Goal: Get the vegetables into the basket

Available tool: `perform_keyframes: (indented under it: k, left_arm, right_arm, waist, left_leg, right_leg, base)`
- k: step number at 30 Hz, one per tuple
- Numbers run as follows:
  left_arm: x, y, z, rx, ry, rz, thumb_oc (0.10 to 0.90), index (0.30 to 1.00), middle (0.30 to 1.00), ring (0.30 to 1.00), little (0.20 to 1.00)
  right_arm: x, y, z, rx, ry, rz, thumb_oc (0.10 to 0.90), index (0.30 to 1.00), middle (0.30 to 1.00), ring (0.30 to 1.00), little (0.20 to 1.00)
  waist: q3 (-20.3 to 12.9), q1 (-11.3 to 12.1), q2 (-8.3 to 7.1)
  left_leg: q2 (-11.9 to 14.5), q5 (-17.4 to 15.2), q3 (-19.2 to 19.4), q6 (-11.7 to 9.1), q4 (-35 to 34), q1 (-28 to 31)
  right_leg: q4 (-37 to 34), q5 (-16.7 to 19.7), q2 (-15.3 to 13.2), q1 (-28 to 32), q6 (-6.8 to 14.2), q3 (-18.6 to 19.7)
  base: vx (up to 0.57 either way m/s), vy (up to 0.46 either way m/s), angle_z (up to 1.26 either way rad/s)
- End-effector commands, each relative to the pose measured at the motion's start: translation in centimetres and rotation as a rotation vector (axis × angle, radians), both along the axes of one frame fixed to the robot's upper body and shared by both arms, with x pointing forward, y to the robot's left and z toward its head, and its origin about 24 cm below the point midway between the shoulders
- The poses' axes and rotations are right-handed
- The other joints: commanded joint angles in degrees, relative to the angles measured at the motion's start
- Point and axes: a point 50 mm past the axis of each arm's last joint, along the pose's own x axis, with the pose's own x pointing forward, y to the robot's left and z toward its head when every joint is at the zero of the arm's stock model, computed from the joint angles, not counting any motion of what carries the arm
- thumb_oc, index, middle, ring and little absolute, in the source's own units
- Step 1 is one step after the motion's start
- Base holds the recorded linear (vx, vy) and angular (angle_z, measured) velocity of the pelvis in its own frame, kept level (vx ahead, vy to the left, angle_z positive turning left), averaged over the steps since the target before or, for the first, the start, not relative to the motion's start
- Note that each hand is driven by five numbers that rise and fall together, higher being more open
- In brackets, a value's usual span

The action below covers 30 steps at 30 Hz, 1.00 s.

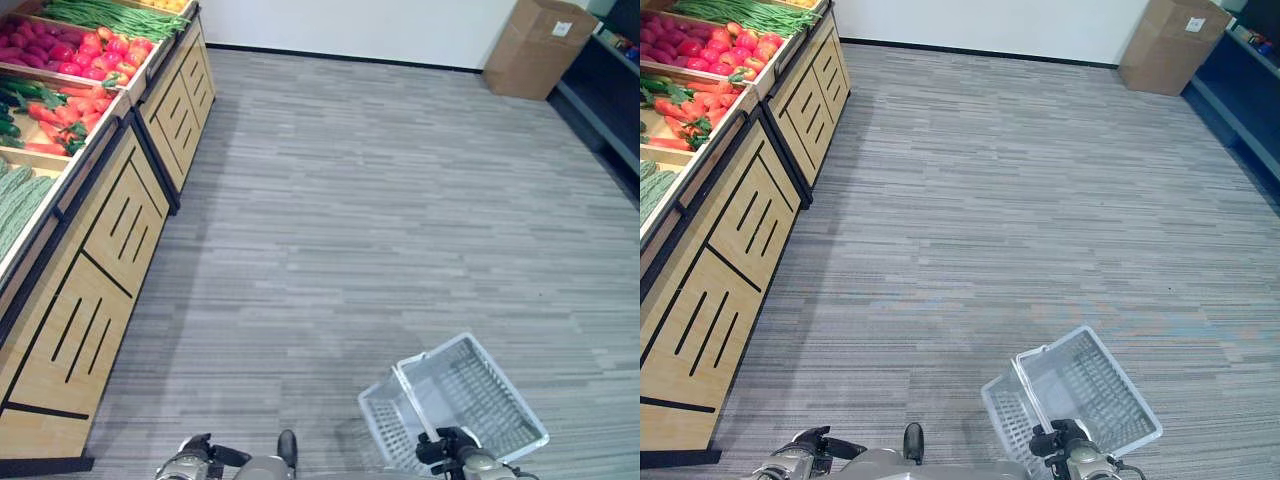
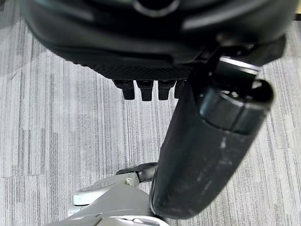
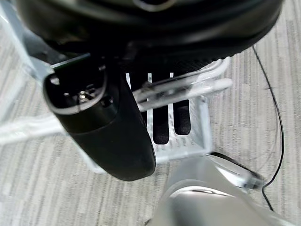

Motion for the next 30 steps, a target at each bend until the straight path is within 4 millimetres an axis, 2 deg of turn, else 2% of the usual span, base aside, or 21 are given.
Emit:
perform_keyframes:
  k: [1, 2, 3, 5, 9, 10, 11, 12, 13, 14, 19, 22, 26, 30]
  left_arm:
    - [0.8, 0.2, 0.3, 0.01, -0.031, 0.01, 0.9, 1.0, 1.0, 1.0, 1.0]
    - [1.1, 0.3, 0.4, 0.017, -0.038, 0.003, 0.9, 1.0, 1.0, 1.0, 1.0]
    - [1.3, 0.3, 0.4, 0.02, -0.041, -0.003, 0.9, 1.0, 1.0, 1.0, 1.0]
    - [1.5, 0.4, 0.5, 0.027, -0.042, -0.011, 0.9, 1.0, 1.0, 1.0, 1.0]
    - [1.4, 0.3, 0.5, 0.03, -0.037, -0.017, 0.9, 1.0, 1.0, 1.0, 1.0]
    - [1.4, 0.4, 0.5, 0.034, -0.037, -0.016, 0.9, 1.0, 1.0, 1.0, 1.0]
    - [1.5, 0.3, 0.5, 0.032, -0.041, -0.019, 0.9, 1.0, 1.0, 1.0, 1.0]
    - [1.5, 0.3, 0.5, 0.031, -0.04, -0.019, 0.9, 1.0, 1.0, 1.0, 1.0]
    - [1.5, 0.2, 0.4, 0.028, -0.036, -0.025, 0.9, 1.0, 1.0, 1.0, 1.0]
    - [1.5, -0.1, 0.4, 0.022, -0.032, -0.032, 0.9, 1.0, 1.0, 1.0, 1.0]
    - [1.2, -0.5, 0.2, 0.011, -0.025, -0.006, 0.9, 1.0, 1.0, 1.0, 1.0]
    - [1.9, -1.1, 0.2, -0.003, -0.058, 0.022, 0.9, 1.0, 1.0, 1.0, 1.0]
    - [2.5, -1.3, 0.3, -0.01, -0.076, 0.034, 0.9, 1.0, 1.0, 1.0, 1.0]
    - [2.6, -1.2, 0.4, -0.011, -0.082, 0.048, 0.9, 1.0, 1.0, 1.0, 1.0]
  right_arm:
    - [-0.5, -1.9, 0.4, -0.034, 0.01, -0.054, 0.4, 0.3, 0.3, 0.3, 0.3]
    - [-0.5, -1.9, 0.4, -0.036, 0.007, -0.063, 0.4, 0.3, 0.3, 0.3, 0.3]
    - [-0.6, -2.0, 0.4, -0.037, 0.01, -0.065, 0.4, 0.3, 0.3, 0.3, 0.3]
    - [-0.8, -2.0, 0.3, -0.036, 0.012, -0.071, 0.4, 0.3, 0.3, 0.3, 0.3]
    - [-1.1, -1.9, 0.2, -0.039, 0.022, -0.065, 0.4, 0.3, 0.3, 0.3, 0.3]
    - [-1.1, -1.9, 0.2, -0.038, 0.025, -0.059, 0.4, 0.3, 0.3, 0.3, 0.3]
    - [-1.2, -2.1, 0.2, -0.042, 0.028, -0.058, 0.4, 0.3, 0.3, 0.3, 0.3]
    - [-1.2, -2.1, 0.2, -0.043, 0.028, -0.058, 0.4, 0.3, 0.3, 0.3, 0.3]
    - [-1.5, -2.2, 0.2, -0.044, 0.033, -0.062, 0.4, 0.3, 0.3, 0.3, 0.3]
    - [-1.8, -2.5, 0.2, -0.048, 0.039, -0.071, 0.4, 0.3, 0.3, 0.3, 0.3]
    - [-1.6, -2.8, 0.4, -0.059, 0.036, -0.067, 0.4, 0.3, 0.3, 0.3, 0.3]
    - [-1.2, -2.8, 0.5, -0.061, 0.017, -0.07, 0.4, 0.3, 0.3, 0.3, 0.3]
    - [-1.0, -2.9, 0.5, -0.072, 0.017, -0.053, 0.4, 0.3, 0.3, 0.3, 0.3]
    - [-1.1, -3.1, 0.6, -0.08, 0.021, -0.035, 0.4, 0.3, 0.3, 0.3, 0.3]
  waist:
    - [4.7, -1.9, 0.14]
    - [5.9, -3.3, -0.07]
    - [6.3, -3.7, -0.32]
    - [6.9, -5.1, -0.62]
    - [7.1, -6.0, -0.95]
    - [7.1, -6.3, -1.34]
    - [7.2, -6.9, -1.54]
    - [7.2, -6.9, -1.44]
    - [6.9, -7.2, -1.61]
    - [6.3, -7.6, -1.45]
    - [5.7, -7.9, -0.48]
    - [5.9, -8.2, 0.11]
    - [6.2, -7.9, 0.61]
    - [6.6, -7.6, 0.88]
  left_leg:
    - [0.9, -4.2, -3.9, -5.7, 5.0, -1.5]
    - [0.4, -4.6, -5.6, -5.8, 4.2, 0.4]
    - [0.2, -4.6, -6.4, -6.0, 4.0, 1.0]
    - [-0.1, -5.1, -8.5, -6.2, 3.3, 2.5]
    - [-0.5, -6.0, -11.0, -6.2, 2.7, 4.3]
    - [-1.0, -6.2, -11.8, -6.1, 2.6, 4.7]
    - [-1.7, -6.7, -13.8, -6.0, 2.6, 5.5]
    - [-1.6, -6.8, -13.9, -6.0, 2.6, 5.5]
    - [-2.0, -6.9, -15.3, -6.2, 2.6, 5.8]
    - [-2.2, -7.2, -17.8, -6.3, 1.9, 6.4]
    - [-1.1, -7.6, -21.0, -7.2, 2.8, 6.3]
    - [0.8, -8.0, -23.7, -8.5, 4.8, 4.6]
    - [2.0, -8.1, -25.0, -9.5, 6.6, 2.8]
    - [2.8, -7.9, -24.6, -10.7, 10.1, 1.4]
  right_leg:
    - [-20.7, 17.2, 2.5, -2.5, 0.8, 2.5]
    - [-24.2, 19.5, 4.4, -6.2, 1.4, 5.0]
    - [-25.9, 20.5, 4.9, -7.8, 1.8, 5.5]
    - [-28.3, 21.9, 6.5, -9.7, 2.1, 6.9]
    - [-31.0, 23.3, 8.0, -10.7, 2.4, 6.7]
    - [-31.2, 23.8, 8.7, -11.2, 2.4, 7.7]
    - [-30.3, 24.1, 10.0, -11.6, 2.4, 10.4]
    - [-30.2, 24.0, 10.1, -11.6, 2.3, 10.3]
    - [-29.9, 23.6, 10.7, -10.6, 2.1, 12.5]
    - [-28.1, 23.3, 12.3, -10.7, 1.8, 16.8]
    - [-26.0, 21.7, 12.4, -10.9, 0.2, 14.9]
    - [-25.2, 19.1, 12.1, -10.7, -1.6, 11.6]
    - [-24.5, 17.1, 11.7, -10.3, -2.7, 9.3]
    - [-23.6, 14.4, 11.5, -8.5, -4.0, 7.1]
  base:
    - [0.33, -0.045, 0.28]
    - [0.28, -0.067, 0.23]
    - [0.23, -0.05, 0.7]
    - [0.18, -0.032, 1.13]
    - [0.15, -0.025, 0.9]
    - [0.17, -0.048, 0.97]
    - [0.17, -0.048, 0.75]
    - [0.16, -0.054, 0.1]
    - [0.17, -0.102, 0.94]
    - [0.24, -0.158, 1.17]
    - [0.16, -0.143, 0.66]
    - [0.15, -0.207, 0.8]
    - [0.11, -0.149, 0.42]
    - [0.1, -0.116, 0.66]
